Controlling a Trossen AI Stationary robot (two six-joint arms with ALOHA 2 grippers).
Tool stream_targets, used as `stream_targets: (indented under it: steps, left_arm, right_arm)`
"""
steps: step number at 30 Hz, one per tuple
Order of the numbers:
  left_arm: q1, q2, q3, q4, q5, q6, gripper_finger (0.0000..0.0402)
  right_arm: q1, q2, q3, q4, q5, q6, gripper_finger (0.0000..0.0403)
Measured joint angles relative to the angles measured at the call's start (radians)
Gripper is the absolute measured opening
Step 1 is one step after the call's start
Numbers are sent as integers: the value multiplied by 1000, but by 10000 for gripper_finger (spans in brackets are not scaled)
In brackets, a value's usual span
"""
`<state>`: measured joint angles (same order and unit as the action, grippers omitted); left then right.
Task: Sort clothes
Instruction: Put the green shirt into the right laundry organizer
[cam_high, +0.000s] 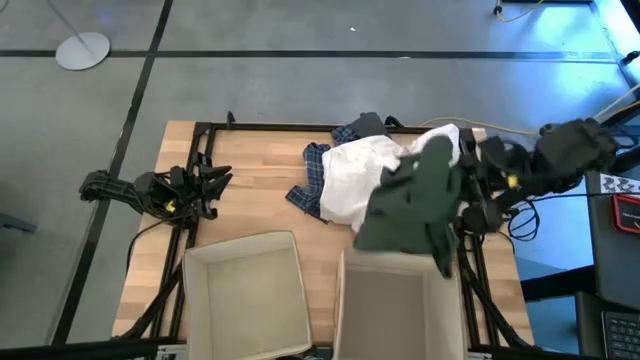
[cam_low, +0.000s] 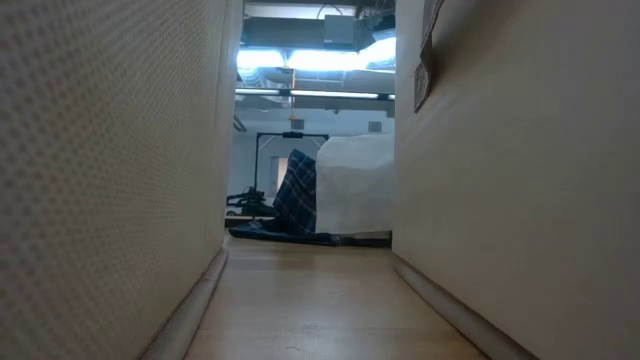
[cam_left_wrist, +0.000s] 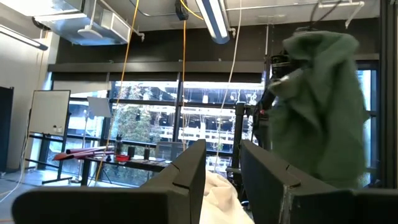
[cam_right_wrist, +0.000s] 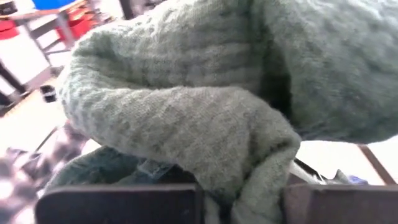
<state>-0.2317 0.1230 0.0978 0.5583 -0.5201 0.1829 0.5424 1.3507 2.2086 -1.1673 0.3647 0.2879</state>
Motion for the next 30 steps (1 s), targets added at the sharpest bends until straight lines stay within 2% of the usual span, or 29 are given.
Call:
stream_targets:
  steps: [10, 17, 20, 24, 30]
  left_arm:
    - [0, 0, 0, 0, 0, -3, 88]
    - [0, 0, 0, 0, 0, -6, 88]
    - [0, 0, 0, 0, 0, -6, 88]
    - [0, 0, 0, 0, 0, -6, 88]
    - [0, 0, 0, 4, 0, -5, 88]
  right_arm:
    - [257, 105, -1, 30, 128, -4, 37]
    - [344, 163, -1, -25, 239, 67, 37]
    - [363, 181, -8, -101, 292, 128, 37]
    - [361, 189, -100, -222, 369, 260, 37]
    - [361, 191, -277, -266, 385, 426, 37]
